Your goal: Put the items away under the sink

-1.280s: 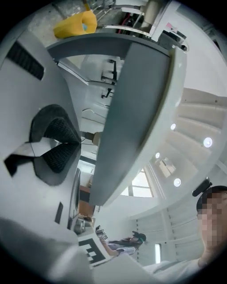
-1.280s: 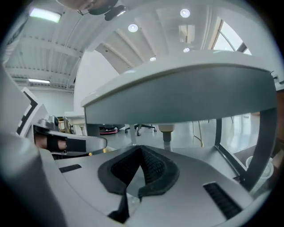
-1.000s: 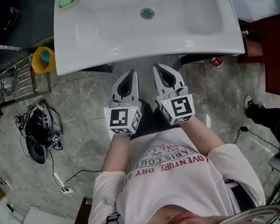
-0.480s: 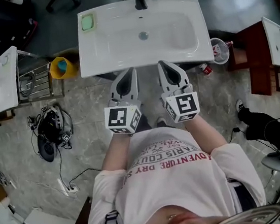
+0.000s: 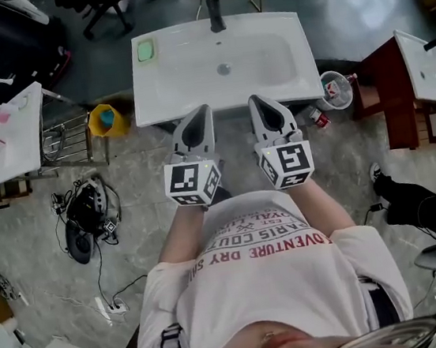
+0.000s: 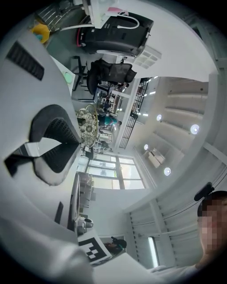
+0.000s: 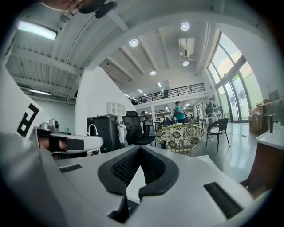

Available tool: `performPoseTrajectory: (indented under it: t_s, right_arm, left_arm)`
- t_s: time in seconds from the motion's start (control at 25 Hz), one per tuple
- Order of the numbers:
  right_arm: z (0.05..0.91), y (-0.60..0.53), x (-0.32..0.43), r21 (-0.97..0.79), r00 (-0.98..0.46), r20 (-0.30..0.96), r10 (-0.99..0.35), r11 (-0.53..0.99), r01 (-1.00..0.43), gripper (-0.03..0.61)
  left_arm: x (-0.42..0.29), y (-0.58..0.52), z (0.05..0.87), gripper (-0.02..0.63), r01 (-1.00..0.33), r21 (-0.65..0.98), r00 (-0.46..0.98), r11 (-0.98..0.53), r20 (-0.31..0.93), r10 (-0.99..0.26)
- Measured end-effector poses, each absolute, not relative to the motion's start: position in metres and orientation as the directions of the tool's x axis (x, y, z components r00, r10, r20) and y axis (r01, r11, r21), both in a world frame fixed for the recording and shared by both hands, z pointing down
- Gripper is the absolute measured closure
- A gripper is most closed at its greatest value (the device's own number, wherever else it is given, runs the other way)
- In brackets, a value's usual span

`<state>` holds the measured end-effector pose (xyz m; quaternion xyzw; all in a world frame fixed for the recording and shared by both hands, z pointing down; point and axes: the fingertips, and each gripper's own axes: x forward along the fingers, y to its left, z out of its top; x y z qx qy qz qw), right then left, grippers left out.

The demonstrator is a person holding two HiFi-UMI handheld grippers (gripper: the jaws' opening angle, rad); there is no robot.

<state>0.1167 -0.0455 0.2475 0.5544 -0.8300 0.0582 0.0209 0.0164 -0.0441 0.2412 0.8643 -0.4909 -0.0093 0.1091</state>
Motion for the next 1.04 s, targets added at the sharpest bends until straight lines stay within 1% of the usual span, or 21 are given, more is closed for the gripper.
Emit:
performPoseTrajectory:
  t_s: [1.04]
  right_arm:
    - [0.246,-0.020,0.124,-0.060,-0.377,0.107,-0.920,0.373,-0.926,0.555]
  left_arm:
    - [0.015,-0.018,0.238,0.591,-0.852,0.202,0.507,-0.483,0.090,-0.857]
